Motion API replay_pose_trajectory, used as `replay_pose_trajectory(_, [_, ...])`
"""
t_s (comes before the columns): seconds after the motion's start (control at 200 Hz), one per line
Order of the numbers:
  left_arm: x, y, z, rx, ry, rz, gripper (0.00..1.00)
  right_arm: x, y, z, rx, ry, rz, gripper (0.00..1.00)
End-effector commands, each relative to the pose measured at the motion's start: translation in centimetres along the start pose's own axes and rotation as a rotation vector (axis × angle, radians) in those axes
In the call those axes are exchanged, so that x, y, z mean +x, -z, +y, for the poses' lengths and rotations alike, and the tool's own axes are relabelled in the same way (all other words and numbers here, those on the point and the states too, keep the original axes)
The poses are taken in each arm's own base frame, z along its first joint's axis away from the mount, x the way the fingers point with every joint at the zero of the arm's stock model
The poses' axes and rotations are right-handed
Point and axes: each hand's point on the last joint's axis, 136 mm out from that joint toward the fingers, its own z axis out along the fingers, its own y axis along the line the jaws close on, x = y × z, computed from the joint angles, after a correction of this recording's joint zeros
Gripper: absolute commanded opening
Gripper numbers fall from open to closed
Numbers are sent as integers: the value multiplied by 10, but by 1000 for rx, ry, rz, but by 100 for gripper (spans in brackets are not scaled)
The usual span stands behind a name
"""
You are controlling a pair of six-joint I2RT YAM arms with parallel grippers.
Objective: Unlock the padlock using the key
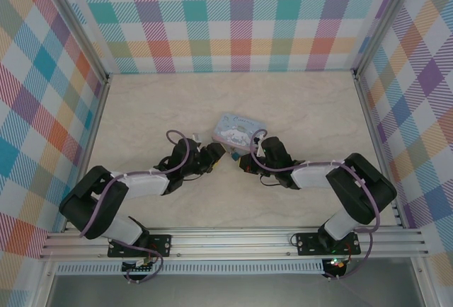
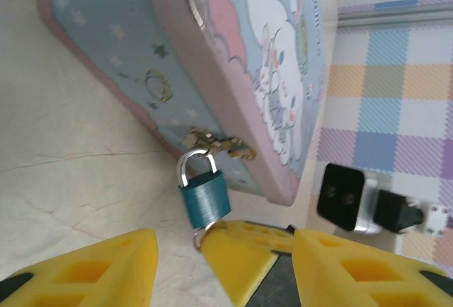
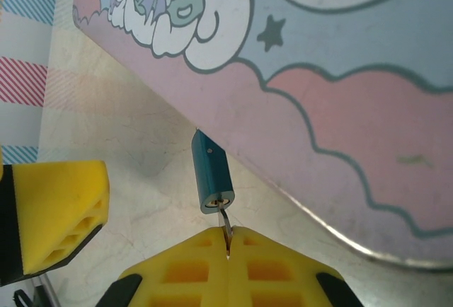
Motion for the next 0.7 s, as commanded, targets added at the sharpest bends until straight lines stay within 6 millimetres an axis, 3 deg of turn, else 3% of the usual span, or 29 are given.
replay_pose_trajectory(0.0, [5,-7,-8,65,89,27,51,-7,5,19,-31,-61,-3,0])
replay_pose_trajectory(0.7, [32,-56,-7,131,236,125,38,-9,4,29,-46,-139,25,0])
